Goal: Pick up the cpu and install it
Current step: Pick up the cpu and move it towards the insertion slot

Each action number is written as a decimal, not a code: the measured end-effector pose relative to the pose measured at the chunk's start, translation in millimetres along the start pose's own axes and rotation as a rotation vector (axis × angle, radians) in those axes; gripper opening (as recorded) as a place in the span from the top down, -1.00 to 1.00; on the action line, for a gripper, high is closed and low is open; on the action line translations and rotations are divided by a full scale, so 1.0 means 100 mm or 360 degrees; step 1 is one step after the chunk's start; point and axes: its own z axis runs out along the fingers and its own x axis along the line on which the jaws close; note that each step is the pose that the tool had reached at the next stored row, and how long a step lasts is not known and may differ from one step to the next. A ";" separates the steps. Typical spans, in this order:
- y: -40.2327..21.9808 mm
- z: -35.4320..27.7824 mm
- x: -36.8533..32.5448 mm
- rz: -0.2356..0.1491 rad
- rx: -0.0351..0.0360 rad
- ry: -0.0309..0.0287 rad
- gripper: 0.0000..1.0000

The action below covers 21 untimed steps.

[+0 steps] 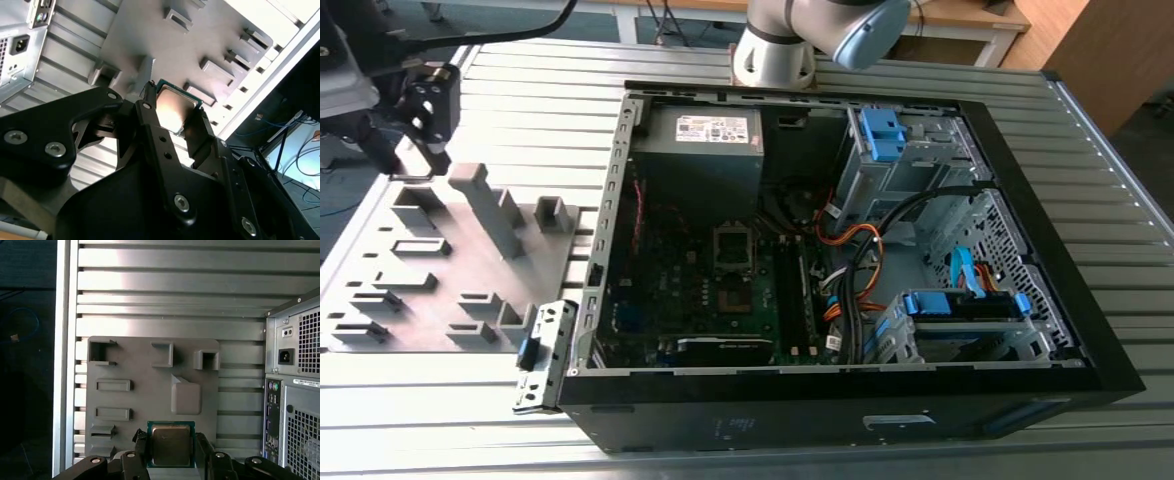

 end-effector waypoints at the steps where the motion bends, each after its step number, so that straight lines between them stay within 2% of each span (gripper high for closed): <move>1: 0.000 0.000 -0.011 0.0000 0.0000 0.00000 0.06; 5: 0.000 -0.005 -0.011 0.0000 0.0000 0.00004 0.06; 9: 0.001 -0.061 -0.011 0.0000 0.0000 0.00002 0.06; 15: 0.001 -0.065 -0.011 0.0000 0.0000 0.00002 0.06; 18: 0.000 -0.066 -0.040 0.0000 0.0000 0.00003 0.06; 21: -0.001 -0.066 -0.104 0.0000 0.0000 0.00002 0.06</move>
